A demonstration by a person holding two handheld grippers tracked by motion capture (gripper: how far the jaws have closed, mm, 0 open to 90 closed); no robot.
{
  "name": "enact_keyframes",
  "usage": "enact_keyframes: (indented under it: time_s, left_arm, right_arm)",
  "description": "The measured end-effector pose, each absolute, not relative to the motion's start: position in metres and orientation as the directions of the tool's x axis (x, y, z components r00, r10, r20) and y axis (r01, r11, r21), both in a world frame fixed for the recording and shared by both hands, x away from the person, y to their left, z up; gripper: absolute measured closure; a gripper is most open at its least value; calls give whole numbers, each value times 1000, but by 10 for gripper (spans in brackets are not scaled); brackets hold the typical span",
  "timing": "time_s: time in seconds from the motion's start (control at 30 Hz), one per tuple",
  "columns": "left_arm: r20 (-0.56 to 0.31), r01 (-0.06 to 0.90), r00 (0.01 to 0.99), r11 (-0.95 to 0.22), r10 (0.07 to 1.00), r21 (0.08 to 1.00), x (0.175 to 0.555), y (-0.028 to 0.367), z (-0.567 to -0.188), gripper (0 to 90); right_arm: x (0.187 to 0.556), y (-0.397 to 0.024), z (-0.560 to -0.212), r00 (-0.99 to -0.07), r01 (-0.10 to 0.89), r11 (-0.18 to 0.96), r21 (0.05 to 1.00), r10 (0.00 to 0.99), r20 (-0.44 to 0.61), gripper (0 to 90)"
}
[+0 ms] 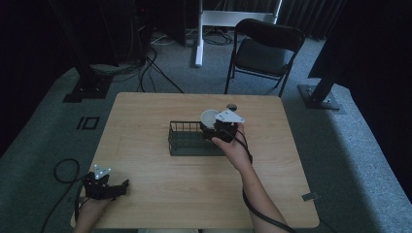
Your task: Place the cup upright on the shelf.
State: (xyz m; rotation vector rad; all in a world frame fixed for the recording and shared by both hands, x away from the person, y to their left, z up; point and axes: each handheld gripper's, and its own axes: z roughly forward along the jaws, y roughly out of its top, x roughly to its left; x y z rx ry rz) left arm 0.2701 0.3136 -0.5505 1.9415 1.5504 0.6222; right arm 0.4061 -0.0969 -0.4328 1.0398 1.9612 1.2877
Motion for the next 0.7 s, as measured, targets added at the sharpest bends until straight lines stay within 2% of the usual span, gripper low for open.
enact_keyframes:
  time_s: [0.7]
  left_arm:
    - [7, 710, 219, -164, 976, 685, 270, 314, -550, 1]
  right_arm:
    - [412, -111, -458, -507, 347, 234, 908, 862, -29, 197]
